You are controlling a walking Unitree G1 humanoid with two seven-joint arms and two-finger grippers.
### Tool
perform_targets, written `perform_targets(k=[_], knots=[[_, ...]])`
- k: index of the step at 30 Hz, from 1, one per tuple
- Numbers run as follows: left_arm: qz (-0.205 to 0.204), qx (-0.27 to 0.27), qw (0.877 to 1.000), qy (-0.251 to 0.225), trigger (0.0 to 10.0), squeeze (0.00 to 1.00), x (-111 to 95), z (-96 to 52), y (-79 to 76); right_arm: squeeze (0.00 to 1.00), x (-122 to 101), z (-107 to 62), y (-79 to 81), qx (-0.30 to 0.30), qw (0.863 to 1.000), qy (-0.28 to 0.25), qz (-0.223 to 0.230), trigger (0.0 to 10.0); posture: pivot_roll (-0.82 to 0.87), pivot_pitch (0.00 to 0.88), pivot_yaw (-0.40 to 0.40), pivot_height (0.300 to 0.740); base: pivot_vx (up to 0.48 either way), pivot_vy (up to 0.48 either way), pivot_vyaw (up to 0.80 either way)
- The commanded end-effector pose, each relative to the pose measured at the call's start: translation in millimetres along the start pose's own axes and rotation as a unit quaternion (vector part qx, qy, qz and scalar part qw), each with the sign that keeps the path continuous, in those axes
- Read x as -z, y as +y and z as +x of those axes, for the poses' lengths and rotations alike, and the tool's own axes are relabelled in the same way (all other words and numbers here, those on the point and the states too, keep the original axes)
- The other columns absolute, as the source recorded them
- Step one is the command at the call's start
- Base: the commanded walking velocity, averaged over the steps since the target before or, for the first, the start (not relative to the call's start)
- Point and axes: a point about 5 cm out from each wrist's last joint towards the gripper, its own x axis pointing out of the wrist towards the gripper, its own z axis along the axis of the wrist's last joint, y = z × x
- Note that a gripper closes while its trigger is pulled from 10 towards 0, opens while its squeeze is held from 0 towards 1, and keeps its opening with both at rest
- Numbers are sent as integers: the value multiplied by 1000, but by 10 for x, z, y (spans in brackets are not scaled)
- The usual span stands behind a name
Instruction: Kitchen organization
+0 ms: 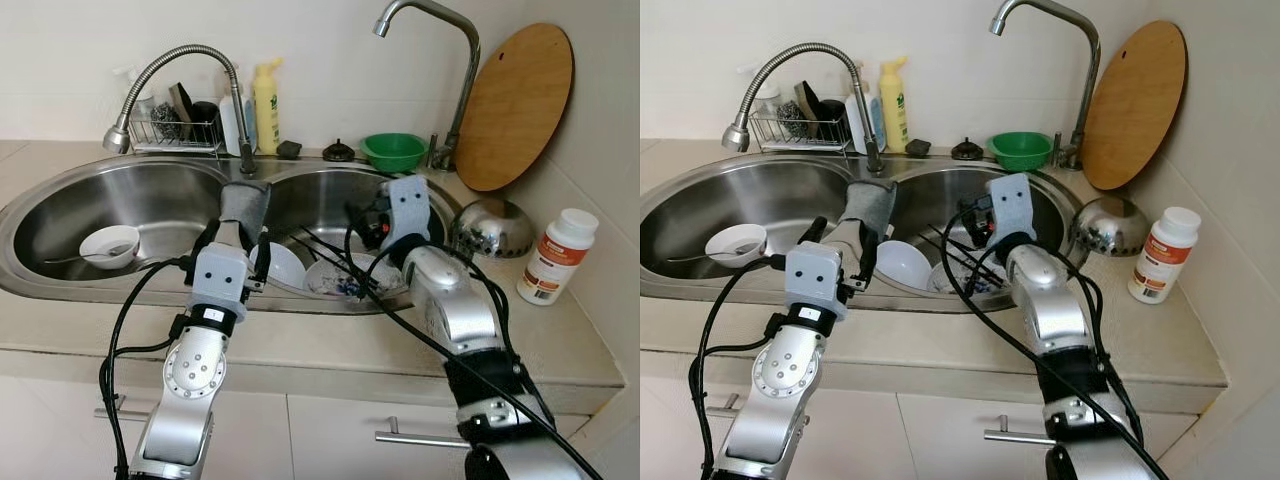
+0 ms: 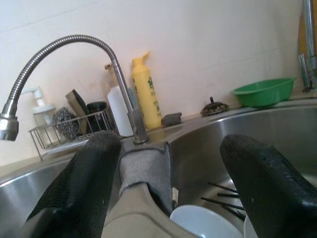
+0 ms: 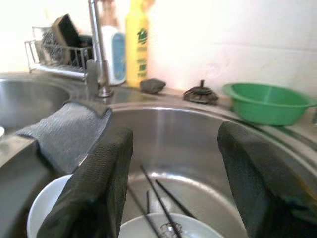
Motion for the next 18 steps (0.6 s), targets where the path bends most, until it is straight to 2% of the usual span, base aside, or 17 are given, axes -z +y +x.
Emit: perform_targets(k=[1,5,6,10,18], knots=[[4,1,1000,-1,10000,0,-18,-14,17,0,-103,-43,36,6,999,-39,2,10000,-7,0,12,740,0,472,0],[7,1,1000,-3,10000,0,-20,-24,17,0,-119,-122,102,9,998,-61,4,10000,-9,0,15,740,0,472,0],[10,1,1000,-11,10000,0,-51,-19,17,0,-135,-186,153,12,997,-82,1,10000,-9,0,17,740,0,472,0],[23,-2,999,-34,10000,0,-148,-7,37,0,-170,-258,172,18,994,-106,3,10000,-8,0,17,740,0,472,0],[25,-1,999,-33,10000,0,-146,-22,57,0,-227,-295,181,20,992,-121,-11,10000,-8,0,18,740,0,472,0]])
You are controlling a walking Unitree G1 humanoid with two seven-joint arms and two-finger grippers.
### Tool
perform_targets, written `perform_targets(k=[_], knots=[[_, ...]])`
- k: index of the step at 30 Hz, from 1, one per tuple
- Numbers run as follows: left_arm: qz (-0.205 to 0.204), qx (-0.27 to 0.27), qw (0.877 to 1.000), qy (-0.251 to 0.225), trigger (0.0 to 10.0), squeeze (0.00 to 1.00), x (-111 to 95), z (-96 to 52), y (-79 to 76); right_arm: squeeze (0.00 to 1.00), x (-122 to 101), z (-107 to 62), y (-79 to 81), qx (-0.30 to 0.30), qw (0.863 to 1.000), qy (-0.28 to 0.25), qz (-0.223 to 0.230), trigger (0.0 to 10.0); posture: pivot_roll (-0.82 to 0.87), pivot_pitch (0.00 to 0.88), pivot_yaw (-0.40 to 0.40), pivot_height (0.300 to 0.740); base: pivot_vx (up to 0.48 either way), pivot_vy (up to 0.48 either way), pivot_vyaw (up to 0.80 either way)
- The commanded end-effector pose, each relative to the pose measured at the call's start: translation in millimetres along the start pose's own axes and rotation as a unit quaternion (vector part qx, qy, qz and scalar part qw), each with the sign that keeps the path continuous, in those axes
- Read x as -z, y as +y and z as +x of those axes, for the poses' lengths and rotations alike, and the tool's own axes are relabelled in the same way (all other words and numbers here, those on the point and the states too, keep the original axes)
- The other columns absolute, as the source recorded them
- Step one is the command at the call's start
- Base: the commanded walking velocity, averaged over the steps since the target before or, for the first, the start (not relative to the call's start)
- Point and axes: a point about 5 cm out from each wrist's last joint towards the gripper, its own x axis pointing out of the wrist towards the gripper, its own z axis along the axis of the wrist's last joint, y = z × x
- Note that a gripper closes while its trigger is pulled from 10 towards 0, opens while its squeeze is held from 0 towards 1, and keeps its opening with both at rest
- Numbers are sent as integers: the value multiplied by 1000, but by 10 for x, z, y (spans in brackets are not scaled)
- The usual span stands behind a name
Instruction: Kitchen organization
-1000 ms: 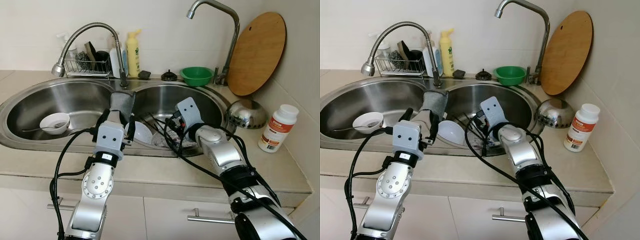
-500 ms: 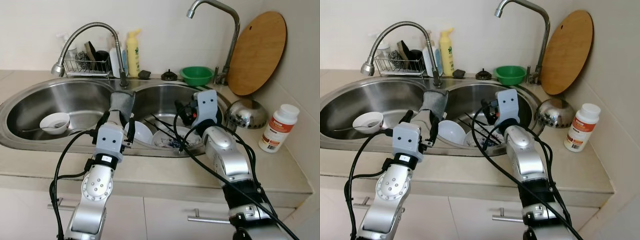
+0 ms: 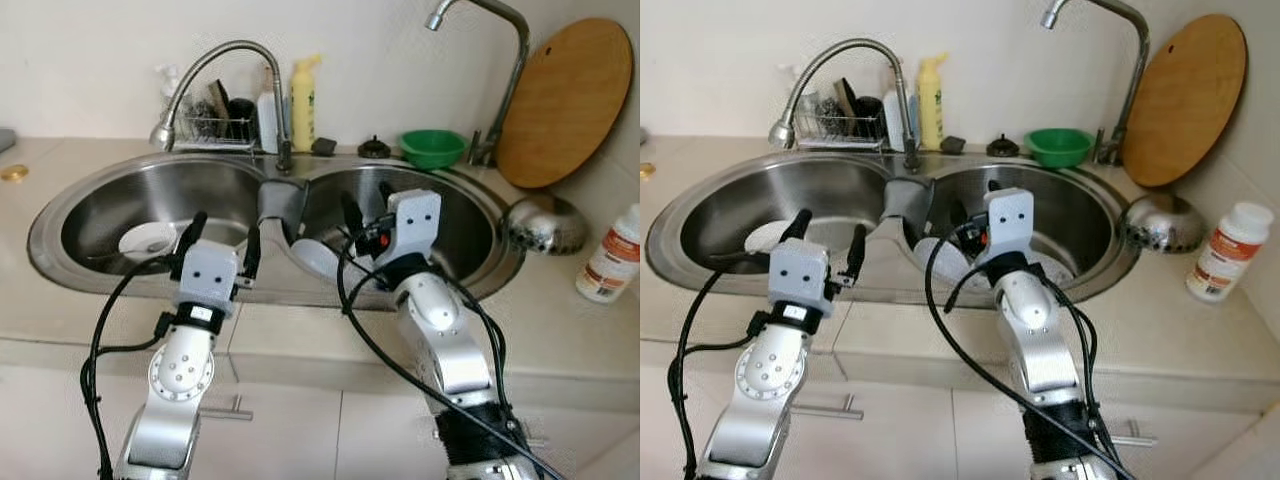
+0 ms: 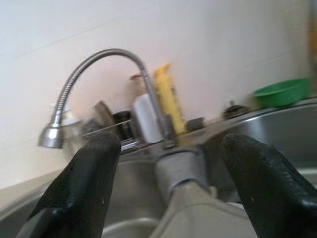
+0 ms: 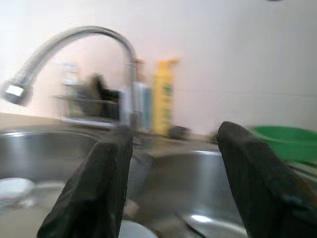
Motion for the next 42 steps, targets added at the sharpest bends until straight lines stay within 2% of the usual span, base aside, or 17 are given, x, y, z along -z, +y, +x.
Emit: perform_targets(k=[1,8,32,42], knots=[[10,-6,1000,-4,10000,0,-13,2,58,0,-108,20,62,-6,1000,-26,-4,10000,-6,0,18,740,0,472,0],[10,-6,1000,-2,10000,0,-18,-3,52,0,-131,0,102,-9,999,-34,-10,10000,-5,0,15,740,0,472,0],[5,-6,1000,0,10000,0,6,13,9,0,21,-151,157,-24,998,-16,-64,10000,-21,0,10,740,0,469,0],[10,-5,1000,-11,10000,0,-13,12,10,0,35,-171,75,5,997,-14,-72,10000,-22,0,13,740,0,0,0]])
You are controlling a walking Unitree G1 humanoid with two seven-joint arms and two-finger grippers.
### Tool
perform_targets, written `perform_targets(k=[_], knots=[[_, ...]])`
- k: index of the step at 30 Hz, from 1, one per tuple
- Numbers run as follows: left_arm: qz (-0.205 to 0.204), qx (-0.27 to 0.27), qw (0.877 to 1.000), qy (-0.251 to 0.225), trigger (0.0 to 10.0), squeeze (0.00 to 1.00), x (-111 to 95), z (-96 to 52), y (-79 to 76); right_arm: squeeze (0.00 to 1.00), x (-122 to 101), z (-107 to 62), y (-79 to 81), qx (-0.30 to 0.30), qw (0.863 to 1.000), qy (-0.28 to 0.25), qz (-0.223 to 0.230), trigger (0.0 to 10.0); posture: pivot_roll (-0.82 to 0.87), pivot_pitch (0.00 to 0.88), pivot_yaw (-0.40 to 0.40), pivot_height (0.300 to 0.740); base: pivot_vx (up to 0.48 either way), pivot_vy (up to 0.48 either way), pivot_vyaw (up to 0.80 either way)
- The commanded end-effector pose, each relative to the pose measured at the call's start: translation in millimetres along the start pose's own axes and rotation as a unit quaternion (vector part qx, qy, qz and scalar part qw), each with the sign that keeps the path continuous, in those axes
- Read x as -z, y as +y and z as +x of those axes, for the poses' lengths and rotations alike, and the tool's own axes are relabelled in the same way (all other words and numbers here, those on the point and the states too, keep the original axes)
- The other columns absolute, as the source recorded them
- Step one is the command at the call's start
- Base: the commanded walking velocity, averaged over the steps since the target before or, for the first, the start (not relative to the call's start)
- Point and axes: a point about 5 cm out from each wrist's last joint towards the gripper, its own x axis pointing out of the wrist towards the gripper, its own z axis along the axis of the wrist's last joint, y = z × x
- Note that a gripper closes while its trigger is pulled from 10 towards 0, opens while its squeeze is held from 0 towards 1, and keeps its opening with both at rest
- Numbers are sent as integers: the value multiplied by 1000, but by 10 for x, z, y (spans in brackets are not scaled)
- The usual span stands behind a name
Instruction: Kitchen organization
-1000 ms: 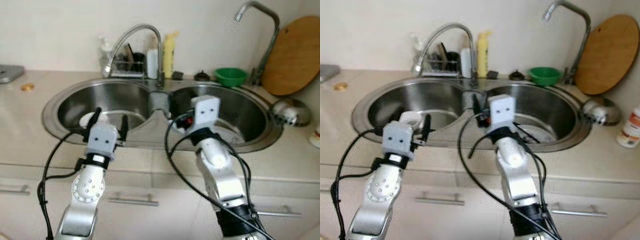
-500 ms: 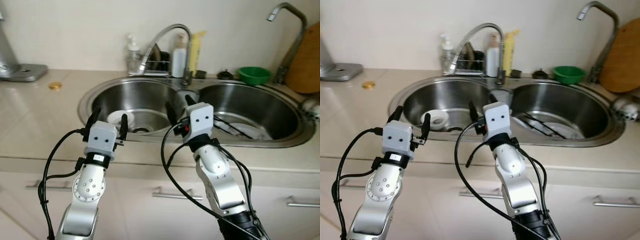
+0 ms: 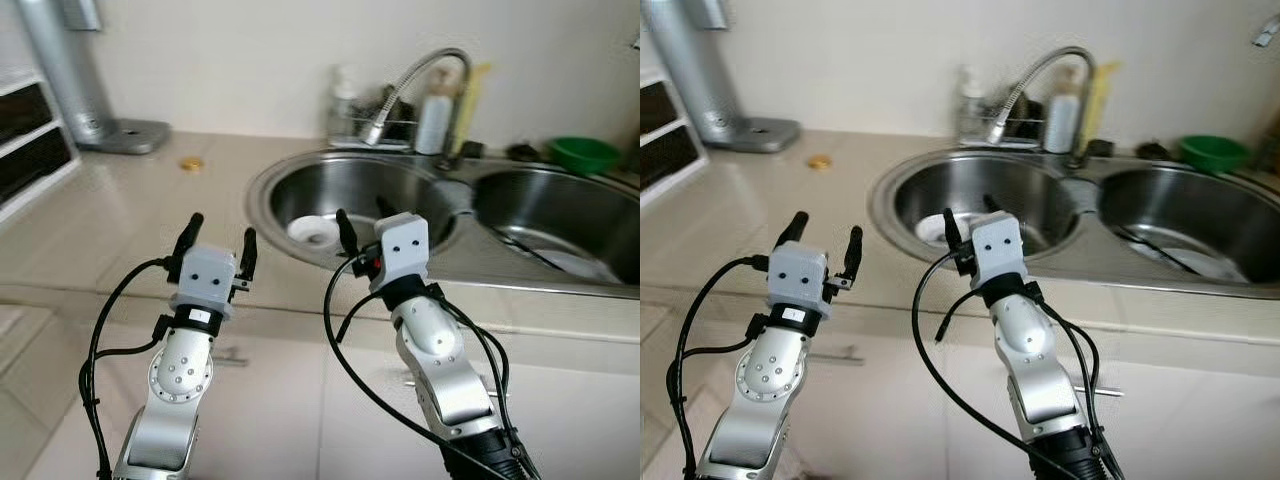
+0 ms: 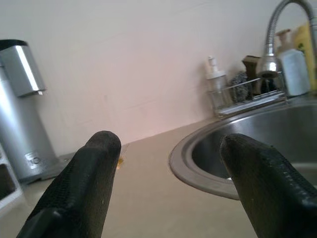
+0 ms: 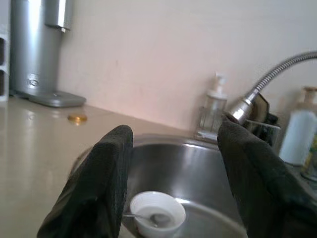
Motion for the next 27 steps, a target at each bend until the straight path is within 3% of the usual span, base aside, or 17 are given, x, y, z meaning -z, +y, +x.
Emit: perform_targets(k=[1,6,19,27], knots=[[-1,8,1000,-13,10000,0,-51,15,-44,0,-27,1,-87,20,1000,-6,-6,10000,-22,0,13,740,0,0,0],[6,12,1000,-13,10000,0,-47,20,-40,0,31,17,-135,44,999,23,0,10000,-21,0,15,740,0,0,-640],[24,25,999,-22,10000,0,-61,26,-74,0,45,-38,-150,56,998,17,-5,10000,-18,0,19,740,0,0,-800],[18,29,999,-30,10000,0,-73,18,-90,0,34,-64,-186,71,997,4,-10,10000,-19,0,21,740,0,-308,-800]])
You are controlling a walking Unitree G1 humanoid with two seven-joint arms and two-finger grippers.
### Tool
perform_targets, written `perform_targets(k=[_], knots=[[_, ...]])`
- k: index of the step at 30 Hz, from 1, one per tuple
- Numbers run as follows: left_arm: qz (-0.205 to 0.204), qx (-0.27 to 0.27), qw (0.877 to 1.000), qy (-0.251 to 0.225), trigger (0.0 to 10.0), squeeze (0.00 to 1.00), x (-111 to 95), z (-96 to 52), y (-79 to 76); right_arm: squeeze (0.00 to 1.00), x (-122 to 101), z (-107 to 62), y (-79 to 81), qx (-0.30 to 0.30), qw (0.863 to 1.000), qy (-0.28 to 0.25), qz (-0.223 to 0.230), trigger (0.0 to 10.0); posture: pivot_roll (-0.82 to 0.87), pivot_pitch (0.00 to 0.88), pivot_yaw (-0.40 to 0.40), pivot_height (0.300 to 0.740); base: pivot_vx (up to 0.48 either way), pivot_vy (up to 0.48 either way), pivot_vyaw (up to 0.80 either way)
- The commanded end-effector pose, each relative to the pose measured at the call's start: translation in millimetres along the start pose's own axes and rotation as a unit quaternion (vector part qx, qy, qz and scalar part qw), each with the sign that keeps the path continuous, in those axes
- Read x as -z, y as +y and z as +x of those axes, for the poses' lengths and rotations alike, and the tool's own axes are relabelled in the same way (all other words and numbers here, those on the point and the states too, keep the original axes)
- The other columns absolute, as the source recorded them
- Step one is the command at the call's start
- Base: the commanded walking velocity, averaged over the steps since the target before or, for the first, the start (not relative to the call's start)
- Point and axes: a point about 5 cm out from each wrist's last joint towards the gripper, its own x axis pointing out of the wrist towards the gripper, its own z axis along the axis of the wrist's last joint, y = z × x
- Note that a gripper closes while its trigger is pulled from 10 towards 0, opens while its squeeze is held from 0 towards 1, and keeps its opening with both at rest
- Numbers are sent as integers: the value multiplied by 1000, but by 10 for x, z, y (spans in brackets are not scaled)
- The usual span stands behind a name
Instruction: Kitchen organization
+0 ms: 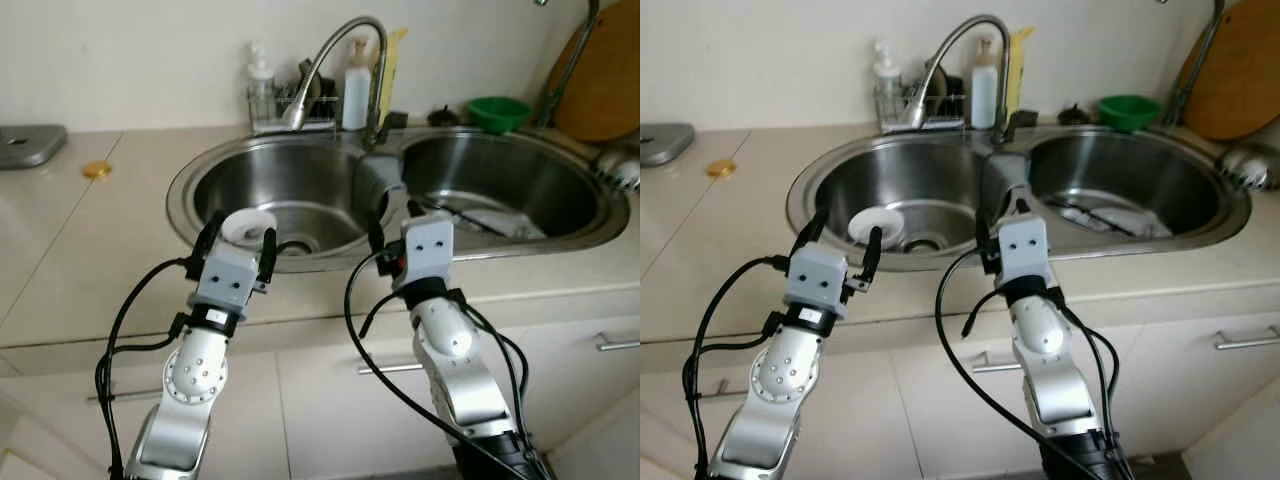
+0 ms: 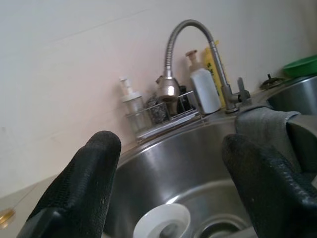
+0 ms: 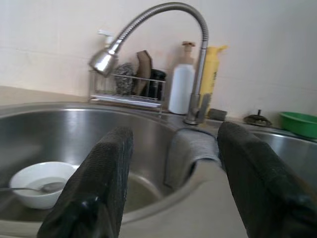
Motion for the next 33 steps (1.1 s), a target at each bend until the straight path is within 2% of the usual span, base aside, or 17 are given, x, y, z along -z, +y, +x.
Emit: perform_targets(k=[1,33], knots=[[-6,8,1000,-7,10000,0,-19,5,-39,0,-13,-19,-102,22,1000,-9,-14,10000,-19,0,21,740,0,0,-800],[-7,22,1000,-8,10000,0,25,-25,-108,0,52,-93,-179,47,998,-10,-43,10000,-31,0,19,740,0,0,-800]])
